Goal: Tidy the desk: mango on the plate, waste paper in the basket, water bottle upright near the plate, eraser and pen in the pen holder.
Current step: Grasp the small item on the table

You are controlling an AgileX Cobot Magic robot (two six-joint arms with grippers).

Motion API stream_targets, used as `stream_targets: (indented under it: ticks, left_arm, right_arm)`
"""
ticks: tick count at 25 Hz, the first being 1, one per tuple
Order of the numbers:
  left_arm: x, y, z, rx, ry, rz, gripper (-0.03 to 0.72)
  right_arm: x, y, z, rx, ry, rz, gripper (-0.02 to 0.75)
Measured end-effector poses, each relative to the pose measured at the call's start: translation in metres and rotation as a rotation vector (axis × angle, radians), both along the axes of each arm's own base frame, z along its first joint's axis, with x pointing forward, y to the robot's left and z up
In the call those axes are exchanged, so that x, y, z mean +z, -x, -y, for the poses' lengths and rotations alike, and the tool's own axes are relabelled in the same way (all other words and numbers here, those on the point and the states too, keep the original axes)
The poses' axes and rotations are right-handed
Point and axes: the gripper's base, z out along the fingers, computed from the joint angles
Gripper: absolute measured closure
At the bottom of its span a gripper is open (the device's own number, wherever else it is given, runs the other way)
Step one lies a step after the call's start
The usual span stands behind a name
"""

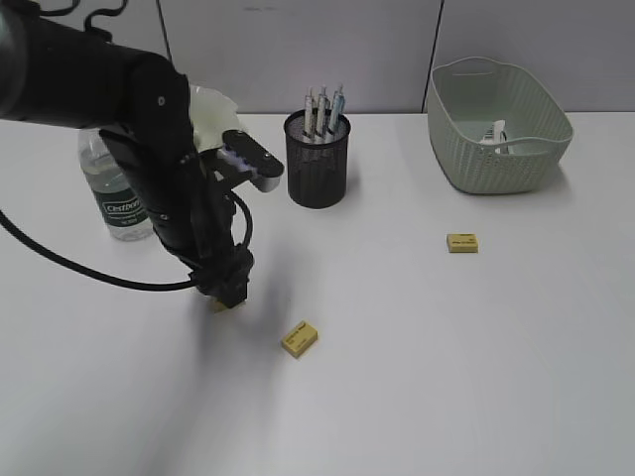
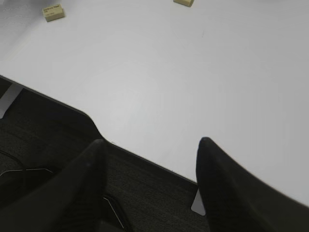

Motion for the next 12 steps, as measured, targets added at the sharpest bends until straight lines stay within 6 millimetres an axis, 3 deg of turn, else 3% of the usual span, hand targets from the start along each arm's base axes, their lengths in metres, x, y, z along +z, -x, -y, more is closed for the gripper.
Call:
stream_targets:
  ticks: [6, 12]
  left_arm:
    - [-0.014, -0.017, 0.009, -0.026, -0.061, -0.041, 0.146]
    - [-0.032, -0.020, 0.008, -0.044, -0.111, -0.068, 0.192]
  right_arm:
    - [0.000, 0.000, 0.000, 0.000, 0.000, 0.000, 0.271]
    - [0.000, 0.000, 0.000, 0.000, 0.000, 0.000, 0.271]
